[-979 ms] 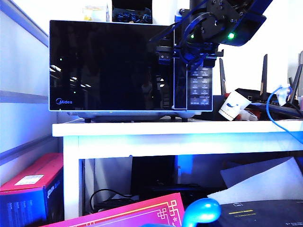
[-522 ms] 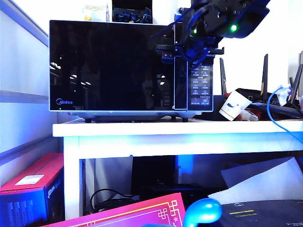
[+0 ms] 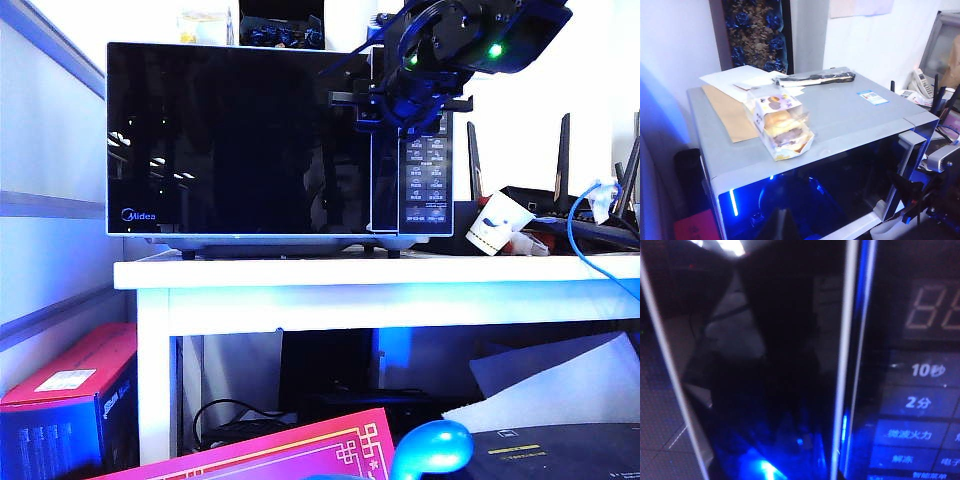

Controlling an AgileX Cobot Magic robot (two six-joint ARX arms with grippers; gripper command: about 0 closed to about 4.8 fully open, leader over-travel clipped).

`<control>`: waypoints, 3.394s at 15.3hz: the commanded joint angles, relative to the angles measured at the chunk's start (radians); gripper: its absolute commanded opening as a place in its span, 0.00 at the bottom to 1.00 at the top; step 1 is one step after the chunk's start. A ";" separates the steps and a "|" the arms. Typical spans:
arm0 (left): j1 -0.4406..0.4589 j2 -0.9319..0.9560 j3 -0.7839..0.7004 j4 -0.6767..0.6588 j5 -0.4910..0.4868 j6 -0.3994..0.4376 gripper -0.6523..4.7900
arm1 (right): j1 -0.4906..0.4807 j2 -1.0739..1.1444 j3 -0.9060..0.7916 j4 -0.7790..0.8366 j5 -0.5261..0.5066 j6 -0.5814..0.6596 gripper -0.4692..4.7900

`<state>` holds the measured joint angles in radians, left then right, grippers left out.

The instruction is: Open the microwave door, place the box of snacks from the top of the microwave inside, then close the microwave door.

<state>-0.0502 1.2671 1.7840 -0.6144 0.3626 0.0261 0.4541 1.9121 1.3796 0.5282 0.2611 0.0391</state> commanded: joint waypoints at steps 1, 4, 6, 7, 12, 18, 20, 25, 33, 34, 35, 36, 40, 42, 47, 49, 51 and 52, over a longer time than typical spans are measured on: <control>0.002 -0.003 0.004 0.010 -0.001 0.001 0.11 | 0.002 -0.037 0.008 -0.032 -0.010 0.005 0.31; 0.002 -0.003 0.004 0.009 -0.001 0.001 0.11 | 0.003 -0.067 0.007 -0.092 -0.013 0.005 0.31; 0.002 -0.003 0.004 0.009 0.000 0.001 0.11 | 0.008 -0.090 0.007 -0.133 -0.014 0.005 0.31; 0.002 -0.003 0.004 0.009 0.000 0.001 0.11 | 0.013 -0.100 0.007 -0.144 -0.013 0.005 0.31; 0.002 -0.003 0.004 0.008 -0.001 0.001 0.11 | 0.021 -0.120 0.008 -0.165 -0.091 0.005 0.81; 0.002 -0.003 0.004 0.009 -0.002 0.003 0.11 | 0.019 -0.198 0.008 -0.250 -0.099 -0.056 0.92; 0.002 -0.003 0.004 0.010 -0.002 0.004 0.11 | 0.018 -0.249 0.008 -0.268 -0.099 -0.099 0.92; 0.002 -0.003 0.004 0.018 -0.002 0.004 0.11 | -0.017 -0.392 0.008 -0.350 -0.106 -0.151 0.93; 0.002 -0.003 0.004 0.026 -0.002 0.003 0.11 | -0.341 -0.391 0.008 -0.426 -0.922 -0.016 0.93; 0.002 -0.003 0.004 0.026 0.000 0.003 0.11 | -0.352 -0.367 0.008 -0.419 -0.993 -0.012 0.93; 0.002 -0.003 0.004 0.026 0.000 0.003 0.11 | -0.353 -0.346 0.008 -0.409 -1.024 -0.013 0.93; 0.002 -0.003 0.004 0.028 0.000 0.003 0.11 | -0.352 -0.312 0.008 -0.385 -1.058 -0.011 0.93; 0.002 -0.003 0.004 0.025 0.000 0.003 0.11 | -0.347 -0.223 0.009 -0.259 -1.106 0.072 0.93; 0.002 -0.003 0.004 0.025 0.000 0.003 0.11 | -0.333 -0.198 0.009 -0.207 -1.110 0.103 0.93; 0.002 -0.003 0.004 0.025 0.000 0.003 0.11 | -0.302 -0.171 0.009 -0.146 -1.101 0.138 0.93; 0.002 -0.003 0.004 0.026 0.000 0.004 0.11 | -0.294 -0.169 0.009 -0.141 -1.094 0.138 0.93; 0.002 -0.003 0.004 0.025 0.000 0.003 0.11 | -0.291 -0.166 0.010 -0.132 -1.122 0.147 0.93; 0.002 -0.003 0.004 0.025 0.000 0.003 0.11 | -0.291 -0.168 0.010 -0.126 -1.146 0.165 0.93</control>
<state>-0.0502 1.2675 1.7844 -0.6025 0.3630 0.0265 0.1623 1.7512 1.3842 0.3775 -0.8486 0.1825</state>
